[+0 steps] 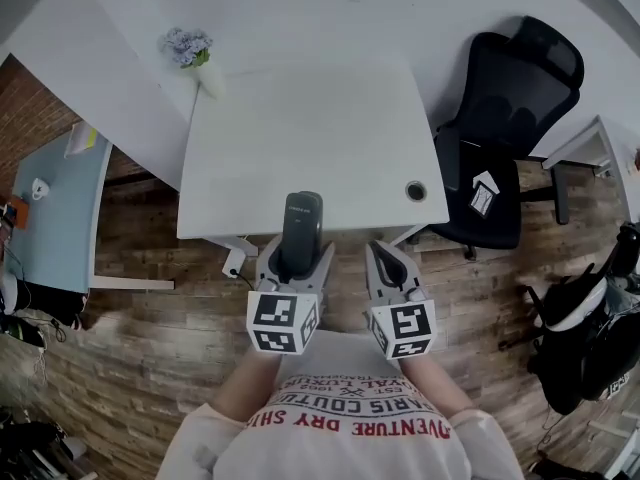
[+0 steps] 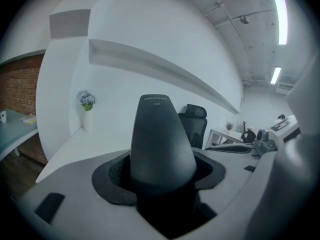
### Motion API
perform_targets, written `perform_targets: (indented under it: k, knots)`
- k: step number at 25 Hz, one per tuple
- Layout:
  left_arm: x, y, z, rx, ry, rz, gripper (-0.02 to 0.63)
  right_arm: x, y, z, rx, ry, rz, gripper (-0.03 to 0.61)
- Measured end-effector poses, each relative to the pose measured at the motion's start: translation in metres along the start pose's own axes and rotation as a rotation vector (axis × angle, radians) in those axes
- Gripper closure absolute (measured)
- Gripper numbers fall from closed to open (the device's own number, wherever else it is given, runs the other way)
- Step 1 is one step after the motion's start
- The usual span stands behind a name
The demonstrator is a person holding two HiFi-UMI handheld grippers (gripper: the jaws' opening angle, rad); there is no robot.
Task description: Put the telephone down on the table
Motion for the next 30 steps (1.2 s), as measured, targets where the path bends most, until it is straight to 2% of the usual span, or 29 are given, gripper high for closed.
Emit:
perform_targets:
  k: [6,18,24,30]
  knots:
    - [-0.059,0.058,0.025,-0.03,-0.004,-0.045,0.311,0.005,0.073,0.02,-0.025,0.013,-0.039,0.554]
    - [-0.178,0.141,0.061,-0.061,-0.039,-0.045,0.311,0.001,0.218,0.059,-0.036,0.011,-0.04,0.552]
    - [-0.208,0.164,0.061,-0.09,-0.069,-0.015,0.311,0.006,0.252,0.059,-0.072,0.018,-0.024,0.552]
    - [-0.214,0.191,0.058,-0.12,-0.102,0.037,0.311,0.033,0.278,0.059,-0.101,0.013,-0.006,0.552]
Point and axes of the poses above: the fingertips, and each gripper's own axes: y forward along the fingers, x to its right, z out of its top, the point moved 10 cm from there along -y, backward along the fingers, and after that the axes turned 4 degrees about y, right-handed, at the moved point
